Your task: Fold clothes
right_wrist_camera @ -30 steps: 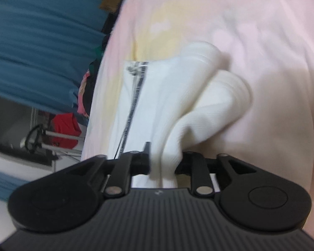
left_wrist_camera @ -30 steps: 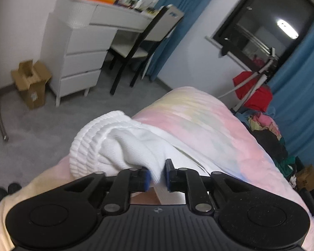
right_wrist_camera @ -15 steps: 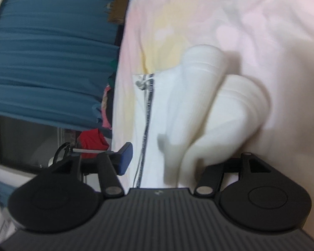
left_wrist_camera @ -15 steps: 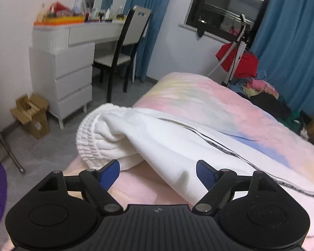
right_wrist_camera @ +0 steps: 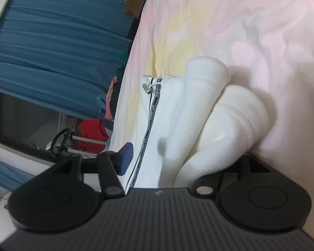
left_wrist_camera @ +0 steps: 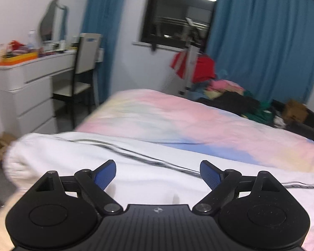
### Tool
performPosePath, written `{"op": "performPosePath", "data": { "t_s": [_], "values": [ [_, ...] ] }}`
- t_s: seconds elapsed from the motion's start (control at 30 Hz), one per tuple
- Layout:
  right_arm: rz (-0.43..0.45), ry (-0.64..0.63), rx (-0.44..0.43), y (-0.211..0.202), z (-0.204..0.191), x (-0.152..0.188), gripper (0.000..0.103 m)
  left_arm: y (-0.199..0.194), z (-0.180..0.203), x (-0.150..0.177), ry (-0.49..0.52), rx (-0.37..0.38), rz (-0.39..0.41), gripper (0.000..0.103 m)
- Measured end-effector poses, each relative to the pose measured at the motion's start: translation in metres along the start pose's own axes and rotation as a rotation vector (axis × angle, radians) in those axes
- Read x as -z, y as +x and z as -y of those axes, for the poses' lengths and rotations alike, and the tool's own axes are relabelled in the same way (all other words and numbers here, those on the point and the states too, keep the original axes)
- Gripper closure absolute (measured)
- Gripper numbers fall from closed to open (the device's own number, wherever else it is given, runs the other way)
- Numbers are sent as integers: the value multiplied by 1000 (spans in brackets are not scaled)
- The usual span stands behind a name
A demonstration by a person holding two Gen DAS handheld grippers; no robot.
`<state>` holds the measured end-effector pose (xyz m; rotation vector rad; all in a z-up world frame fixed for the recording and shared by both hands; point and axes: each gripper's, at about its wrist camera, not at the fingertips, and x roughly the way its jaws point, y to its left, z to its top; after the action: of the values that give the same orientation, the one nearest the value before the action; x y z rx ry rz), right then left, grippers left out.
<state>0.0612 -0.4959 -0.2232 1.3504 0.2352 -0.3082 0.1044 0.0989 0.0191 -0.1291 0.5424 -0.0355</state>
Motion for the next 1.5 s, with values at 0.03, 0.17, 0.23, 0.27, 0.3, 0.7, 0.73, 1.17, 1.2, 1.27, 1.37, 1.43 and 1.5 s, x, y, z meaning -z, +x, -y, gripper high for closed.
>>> {"op": "performPosePath", "data": {
  "t_s": [0.03, 0.17, 0.23, 0.27, 0.3, 0.7, 0.73, 1.17, 1.2, 1.27, 1.37, 1.43, 1.5],
  "values": [
    [6, 12, -5, -2, 1, 0, 42, 8, 13, 5, 15, 17, -2, 14],
    [18, 56, -19, -4, 8, -5, 42, 39, 50, 30, 90, 37, -22, 14],
    [22, 53, -12, -2, 9, -6, 42, 51, 54, 42, 119, 21, -46, 14],
    [23, 42, -7, -1, 7, -6, 42, 57, 56, 48, 133, 13, -57, 14],
    [26, 29, -1, 1, 4, -6, 42, 63, 58, 54, 147, 5, -69, 14],
    [119, -298, 214, 12, -38, 19, 92, 115, 71, 99, 276, -47, -162, 12],
    [138, -356, 221, 5, -46, 21, 92, 115, 71, 99, 278, -44, -161, 12],
    [378, -1180, 137, -44, -216, 127, 93, 82, 43, 66, 180, 11, -104, 12],
    [383, -1237, 118, -42, -225, 144, 93, 75, 36, 60, 148, 15, -88, 12],
    [393, -1351, 80, -40, -244, 178, 93, 62, 20, 47, 82, 20, -50, 12],
    [364, -1486, 29, -32, -250, 238, 93, 42, -7, 33, 8, 13, 2, 12],
    [325, -1567, 1, -25, -240, 277, 93, 32, -23, 27, -30, 9, 24, 12],
    [257, -1631, -35, -11, -226, 316, 93, 23, -37, 22, -58, 7, 41, 12]
  ]
}}
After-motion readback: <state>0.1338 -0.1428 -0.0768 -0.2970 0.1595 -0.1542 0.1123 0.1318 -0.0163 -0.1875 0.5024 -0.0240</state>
